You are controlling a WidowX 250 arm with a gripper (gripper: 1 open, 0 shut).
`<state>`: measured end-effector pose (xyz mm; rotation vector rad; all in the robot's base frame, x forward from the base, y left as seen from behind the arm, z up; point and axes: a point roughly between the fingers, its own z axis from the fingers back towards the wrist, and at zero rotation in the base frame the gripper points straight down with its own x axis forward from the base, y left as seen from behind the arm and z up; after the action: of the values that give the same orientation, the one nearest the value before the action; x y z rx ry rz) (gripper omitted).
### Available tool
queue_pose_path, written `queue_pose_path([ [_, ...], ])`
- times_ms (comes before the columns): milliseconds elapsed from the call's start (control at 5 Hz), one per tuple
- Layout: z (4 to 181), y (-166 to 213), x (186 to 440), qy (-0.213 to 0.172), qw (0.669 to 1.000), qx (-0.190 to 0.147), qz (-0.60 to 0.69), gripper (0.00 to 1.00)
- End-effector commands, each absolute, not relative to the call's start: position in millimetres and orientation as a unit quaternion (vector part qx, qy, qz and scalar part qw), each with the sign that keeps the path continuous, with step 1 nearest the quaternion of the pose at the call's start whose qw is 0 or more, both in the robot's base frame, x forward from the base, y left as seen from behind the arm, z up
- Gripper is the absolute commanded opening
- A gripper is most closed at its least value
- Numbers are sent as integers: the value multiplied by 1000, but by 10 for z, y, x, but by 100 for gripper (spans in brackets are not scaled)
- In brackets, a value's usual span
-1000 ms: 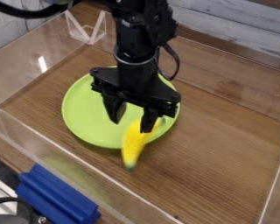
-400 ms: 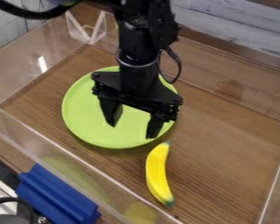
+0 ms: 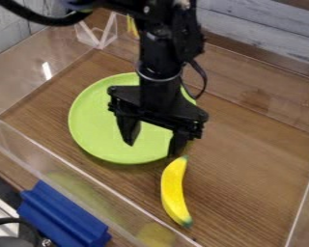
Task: Put the banana in the green plate
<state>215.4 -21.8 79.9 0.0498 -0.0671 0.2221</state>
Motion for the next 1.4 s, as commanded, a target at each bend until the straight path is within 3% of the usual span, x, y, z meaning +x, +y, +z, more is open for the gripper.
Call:
queue_pose_path([
  [0, 825, -276, 2206, -45, 992, 19, 115, 100],
  [400, 725, -358, 2183, -41, 991, 15, 123, 100],
  [1200, 354, -464, 2183, -38, 989, 4, 141, 100],
])
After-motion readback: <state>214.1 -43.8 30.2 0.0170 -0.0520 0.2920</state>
